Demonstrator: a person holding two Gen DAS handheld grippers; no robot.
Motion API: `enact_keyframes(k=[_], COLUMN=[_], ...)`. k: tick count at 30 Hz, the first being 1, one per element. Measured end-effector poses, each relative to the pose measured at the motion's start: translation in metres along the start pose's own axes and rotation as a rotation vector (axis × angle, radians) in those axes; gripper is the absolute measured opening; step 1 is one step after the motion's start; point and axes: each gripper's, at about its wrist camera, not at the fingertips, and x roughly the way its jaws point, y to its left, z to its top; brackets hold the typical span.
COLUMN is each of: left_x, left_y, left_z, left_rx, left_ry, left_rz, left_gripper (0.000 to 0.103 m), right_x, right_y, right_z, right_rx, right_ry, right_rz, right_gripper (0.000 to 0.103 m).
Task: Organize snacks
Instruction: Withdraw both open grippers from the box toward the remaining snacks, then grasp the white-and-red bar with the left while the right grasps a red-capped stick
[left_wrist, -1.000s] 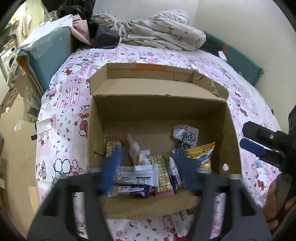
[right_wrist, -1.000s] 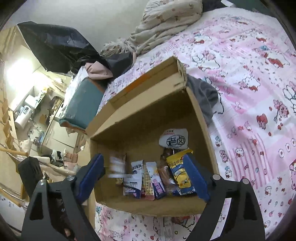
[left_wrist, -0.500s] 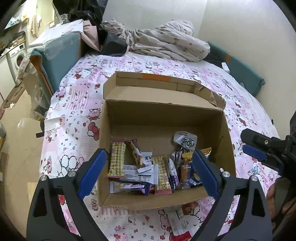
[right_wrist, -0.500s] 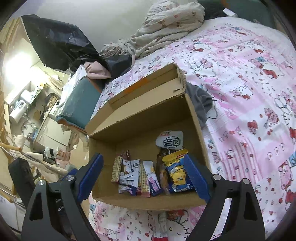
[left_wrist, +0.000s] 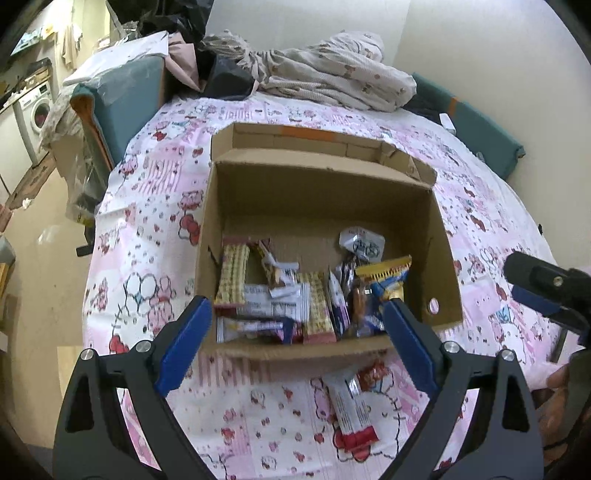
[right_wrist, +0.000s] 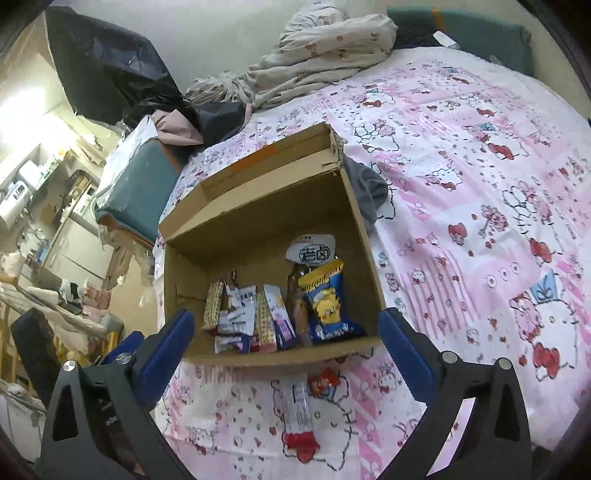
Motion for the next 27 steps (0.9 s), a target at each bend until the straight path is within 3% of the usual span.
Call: enact_keyframes(k=[9, 15, 17, 20, 23, 27], left_x=[-0.002, 0.011, 0.019, 0.04, 0.056, 0.071], left_y=[0.002, -0.002, -0.008, -0.027, -0.047, -0.066], left_z=[-0.026, -0.047, -0.055, -0.072, -0.087, -0.103], left_rx=[-0.05, -0.055, -0.035, 0.054, 0.15, 0.195], left_ry=[0.064, 0.131, 0.167, 0.283, 0.34, 0.394], left_rz=[0.008, 0.029, 0.04, 0.037, 0.047, 0.023], left_gripper=[0.092, 0.092, 0.092, 0.092, 0.092, 0.091], right_x=[-0.022, -0.013, -0.012, -0.01, -0.008, -0.009], right_y=[-0.014, -0.037, -0.042, -0.054, -0.064, -0.068], right_z=[-0.03, -0.043, -0.045, -0.046, -0.046, -0.046], right_rx=[0.036, 0.126, 0.124, 0.159, 0.202, 0.224], right_ry=[-0.02, 0.045, 0.038, 0.037, 0.053, 0.05], right_rz=[-0.076, -0.08, -0.094, -0.105, -0.092, -0.104], right_gripper=[0.102, 0.102, 0.102, 0.102, 0.102, 0.102])
